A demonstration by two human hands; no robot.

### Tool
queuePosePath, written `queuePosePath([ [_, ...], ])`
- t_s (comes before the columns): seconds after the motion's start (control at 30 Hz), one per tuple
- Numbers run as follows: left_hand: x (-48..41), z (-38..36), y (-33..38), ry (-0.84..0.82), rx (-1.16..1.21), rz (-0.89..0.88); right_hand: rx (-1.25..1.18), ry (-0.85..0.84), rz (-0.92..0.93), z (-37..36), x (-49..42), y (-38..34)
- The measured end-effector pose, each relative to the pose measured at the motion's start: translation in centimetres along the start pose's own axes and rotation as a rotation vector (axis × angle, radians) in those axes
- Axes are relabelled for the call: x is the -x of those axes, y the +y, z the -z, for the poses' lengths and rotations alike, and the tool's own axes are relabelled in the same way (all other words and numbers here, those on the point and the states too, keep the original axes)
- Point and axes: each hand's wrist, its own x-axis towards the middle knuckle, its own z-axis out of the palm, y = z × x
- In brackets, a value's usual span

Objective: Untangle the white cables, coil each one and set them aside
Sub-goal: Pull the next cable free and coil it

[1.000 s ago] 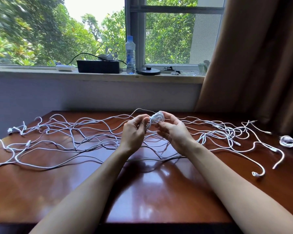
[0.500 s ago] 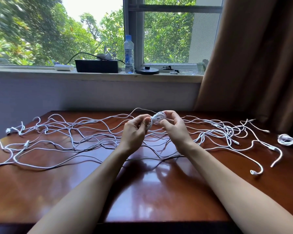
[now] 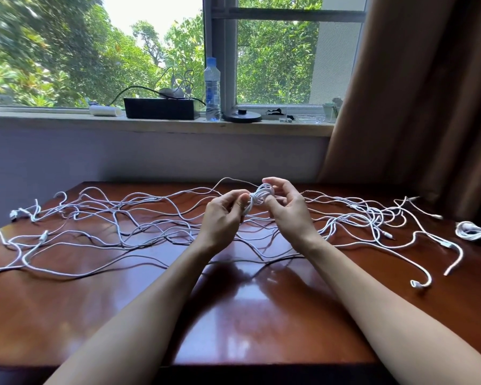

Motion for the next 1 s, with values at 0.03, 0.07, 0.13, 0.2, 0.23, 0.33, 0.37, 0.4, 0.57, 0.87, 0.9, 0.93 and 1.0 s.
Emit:
queuePosePath([
  [0.03, 0.0, 0.0, 0.0, 0.000, -0.005, -0.002, 0.022, 0.001, 0.019, 0.1, 0.0, 0.0],
  [0.07, 0.0, 0.0, 0.1, 0.002, -0.009, -0.003, 0.036, 0.001, 0.040, 0.1, 0.0, 0.0],
  [0.13, -0.1, 0.0, 0.1, 0.017, -0.028, 0.002, 0.053, -0.007, 0.067, 0.3, 0.0, -0.1],
  [0.2, -0.2, 0.1, 0.0, 0.038, -0.055, 0.015, 0.063, -0.032, 0.073, 0.4, -0.1, -0.1],
  [0.23, -0.2, 0.2, -0.1, 0.044, -0.069, 0.020, 0.074, -0.041, 0.071, 0.5, -0.1, -0.1],
  [0.33, -0.1, 0.3, -0.2, 0.034, -0.123, 0.009, 0.108, -0.045, 0.056, 0.7, -0.3, 0.1],
  [0.37, -0.1, 0.3, -0.2, 0.022, -0.138, -0.001, 0.113, -0.038, 0.057, 0.9, -0.4, 0.1],
  [0.4, -0.1, 0.4, -0.2, 0.008, -0.150, -0.010, 0.124, -0.032, 0.067, 1.1, -0.5, 0.1],
  [0.57, -0.1, 0.5, -0.4, -0.024, -0.172, -0.031, 0.231, -0.063, 0.118, 1.5, -0.4, 0.3],
  [0.87, 0.1, 0.6, -0.7, -0.004, -0.257, -0.086, 0.347, -0.069, 0.181, 1.4, -0.2, -0.2],
  [0.9, 0.1, 0.6, -0.6, -0.001, -0.263, -0.091, 0.352, -0.068, 0.192, 1.4, -0.1, -0.3],
  [0.93, 0.1, 0.6, -0.6, 0.003, -0.266, -0.091, 0.354, -0.070, 0.201, 1.4, -0.1, -0.3],
  [1.0, 0.2, 0.6, -0.7, 0.008, -0.261, -0.085, 0.379, -0.063, 0.219, 1.4, -0.2, 0.0],
])
